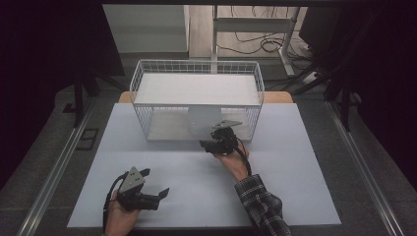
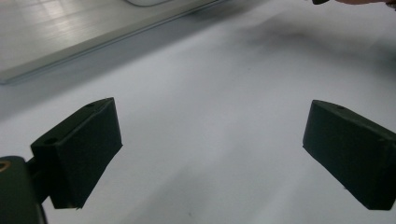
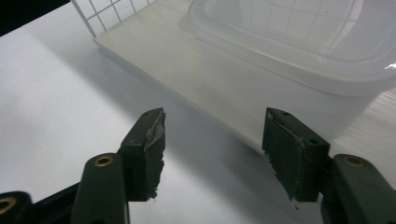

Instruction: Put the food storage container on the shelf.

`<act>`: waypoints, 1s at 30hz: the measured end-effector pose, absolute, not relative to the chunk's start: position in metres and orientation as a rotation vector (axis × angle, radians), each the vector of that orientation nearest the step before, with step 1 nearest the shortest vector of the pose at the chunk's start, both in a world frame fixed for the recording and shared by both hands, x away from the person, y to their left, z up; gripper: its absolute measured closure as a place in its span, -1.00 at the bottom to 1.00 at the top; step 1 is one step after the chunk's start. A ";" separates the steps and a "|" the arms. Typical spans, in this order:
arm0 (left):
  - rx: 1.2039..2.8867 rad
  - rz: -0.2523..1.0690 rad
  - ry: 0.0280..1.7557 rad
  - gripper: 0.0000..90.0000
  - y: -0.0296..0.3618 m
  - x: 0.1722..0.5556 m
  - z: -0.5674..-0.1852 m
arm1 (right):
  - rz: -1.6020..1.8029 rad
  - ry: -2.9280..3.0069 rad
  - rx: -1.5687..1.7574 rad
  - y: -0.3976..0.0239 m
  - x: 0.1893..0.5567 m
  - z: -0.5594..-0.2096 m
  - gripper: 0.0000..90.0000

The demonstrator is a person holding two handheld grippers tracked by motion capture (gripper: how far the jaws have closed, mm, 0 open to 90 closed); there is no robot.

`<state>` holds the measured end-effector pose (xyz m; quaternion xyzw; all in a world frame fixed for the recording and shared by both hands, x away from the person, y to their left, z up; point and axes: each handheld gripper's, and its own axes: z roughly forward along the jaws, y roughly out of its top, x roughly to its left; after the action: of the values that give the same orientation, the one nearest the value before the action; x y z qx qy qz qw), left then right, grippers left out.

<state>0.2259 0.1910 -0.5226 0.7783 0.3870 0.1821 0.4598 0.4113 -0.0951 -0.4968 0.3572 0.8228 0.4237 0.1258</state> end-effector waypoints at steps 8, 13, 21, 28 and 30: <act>1.913 0.429 0.952 -0.94 0.190 0.228 -0.526 | 1.231 2.393 1.001 -0.107 0.398 -0.490 -0.35; 1.901 0.397 0.951 -0.95 0.192 0.229 -0.527 | 1.216 2.397 0.964 -0.111 0.389 -0.487 -0.44; 1.896 0.369 0.970 -0.95 0.195 0.231 -0.529 | 1.214 2.428 0.934 -0.122 0.368 -0.486 -0.61; 1.923 0.397 0.978 -0.95 0.198 0.230 -0.526 | 1.209 2.425 0.927 -0.133 0.352 -0.484 -0.81; 1.934 0.413 0.980 -0.95 0.198 0.229 -0.525 | 1.208 2.429 0.921 -0.136 0.345 -0.483 -0.87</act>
<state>0.2295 0.1984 -0.5251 0.7825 0.3965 0.1670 0.4502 0.3455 -0.1364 -0.4828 0.3185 0.8397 0.4176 0.1379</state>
